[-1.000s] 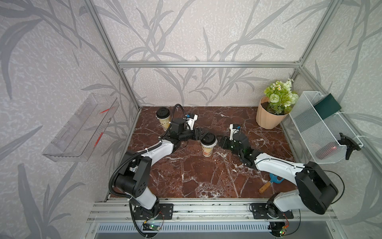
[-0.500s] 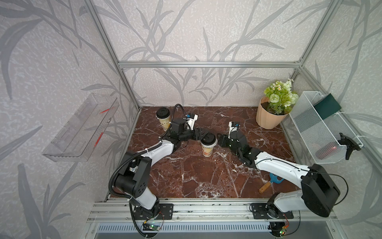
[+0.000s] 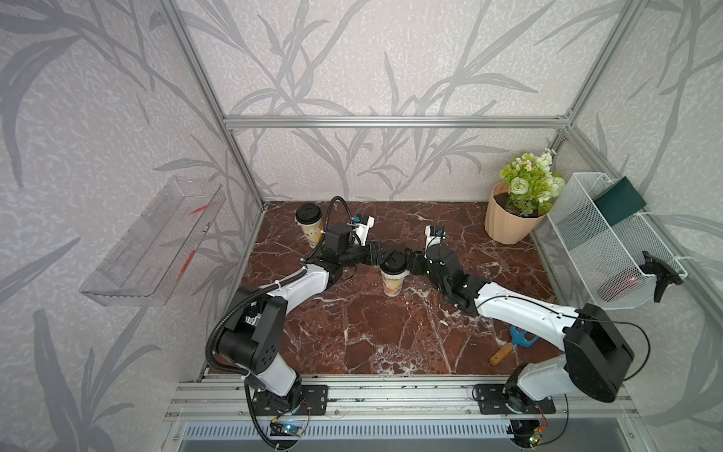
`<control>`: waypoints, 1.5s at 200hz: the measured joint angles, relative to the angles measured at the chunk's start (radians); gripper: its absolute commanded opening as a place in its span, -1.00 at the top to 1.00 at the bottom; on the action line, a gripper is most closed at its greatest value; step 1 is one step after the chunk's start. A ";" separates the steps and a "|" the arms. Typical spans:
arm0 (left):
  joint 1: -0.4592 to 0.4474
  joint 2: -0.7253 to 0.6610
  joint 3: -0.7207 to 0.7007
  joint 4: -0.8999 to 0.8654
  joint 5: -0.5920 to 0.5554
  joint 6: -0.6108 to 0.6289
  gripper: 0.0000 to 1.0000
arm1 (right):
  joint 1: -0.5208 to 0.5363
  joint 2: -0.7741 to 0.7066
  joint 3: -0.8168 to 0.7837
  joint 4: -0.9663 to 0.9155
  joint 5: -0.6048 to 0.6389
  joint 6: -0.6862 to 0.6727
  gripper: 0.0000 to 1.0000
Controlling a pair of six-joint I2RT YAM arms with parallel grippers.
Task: Put the leak-proof paper on the milk tea cups
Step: Secure the cup lid on the cup.
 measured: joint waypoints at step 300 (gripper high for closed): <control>-0.105 -0.034 -0.105 0.158 -0.286 -0.054 -0.24 | 0.197 0.127 -0.087 0.204 0.491 0.122 -0.29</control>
